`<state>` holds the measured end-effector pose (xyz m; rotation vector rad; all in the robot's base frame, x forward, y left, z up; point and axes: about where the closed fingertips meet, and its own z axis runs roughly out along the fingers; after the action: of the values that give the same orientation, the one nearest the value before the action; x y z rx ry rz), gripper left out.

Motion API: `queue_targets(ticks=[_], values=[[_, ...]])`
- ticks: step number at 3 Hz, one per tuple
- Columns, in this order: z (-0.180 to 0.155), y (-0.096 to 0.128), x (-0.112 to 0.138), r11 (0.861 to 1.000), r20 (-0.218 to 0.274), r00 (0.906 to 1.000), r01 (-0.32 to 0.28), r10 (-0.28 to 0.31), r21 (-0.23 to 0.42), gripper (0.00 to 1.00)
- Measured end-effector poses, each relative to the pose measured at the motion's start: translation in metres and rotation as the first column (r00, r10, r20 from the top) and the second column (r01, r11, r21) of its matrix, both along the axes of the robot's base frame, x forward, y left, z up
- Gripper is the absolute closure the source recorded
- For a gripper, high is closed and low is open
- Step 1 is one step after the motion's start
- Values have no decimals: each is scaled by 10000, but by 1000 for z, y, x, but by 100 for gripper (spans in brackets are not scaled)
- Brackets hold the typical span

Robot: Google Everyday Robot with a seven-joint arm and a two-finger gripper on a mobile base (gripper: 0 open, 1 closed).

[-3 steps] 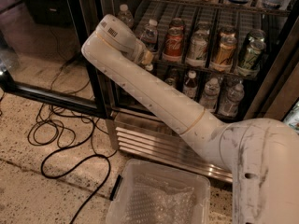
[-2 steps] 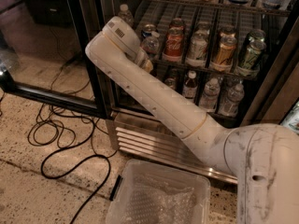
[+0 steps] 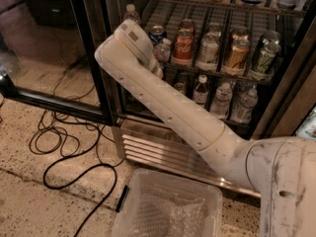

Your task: Pick water bottle from middle shelf of fridge

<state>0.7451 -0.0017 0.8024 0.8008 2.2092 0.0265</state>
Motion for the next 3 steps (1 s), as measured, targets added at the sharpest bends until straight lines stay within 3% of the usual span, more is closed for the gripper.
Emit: queue_targets(ticks=[1, 2, 3], values=[[-13, 0, -16, 9985, -340, 9989, -309, 324, 442, 100], [-18, 0, -16, 9984, -338, 9989, -317, 333, 458, 100], [-22, 10, -20, 9945, -210, 9947, -995, 1002, 320, 100]])
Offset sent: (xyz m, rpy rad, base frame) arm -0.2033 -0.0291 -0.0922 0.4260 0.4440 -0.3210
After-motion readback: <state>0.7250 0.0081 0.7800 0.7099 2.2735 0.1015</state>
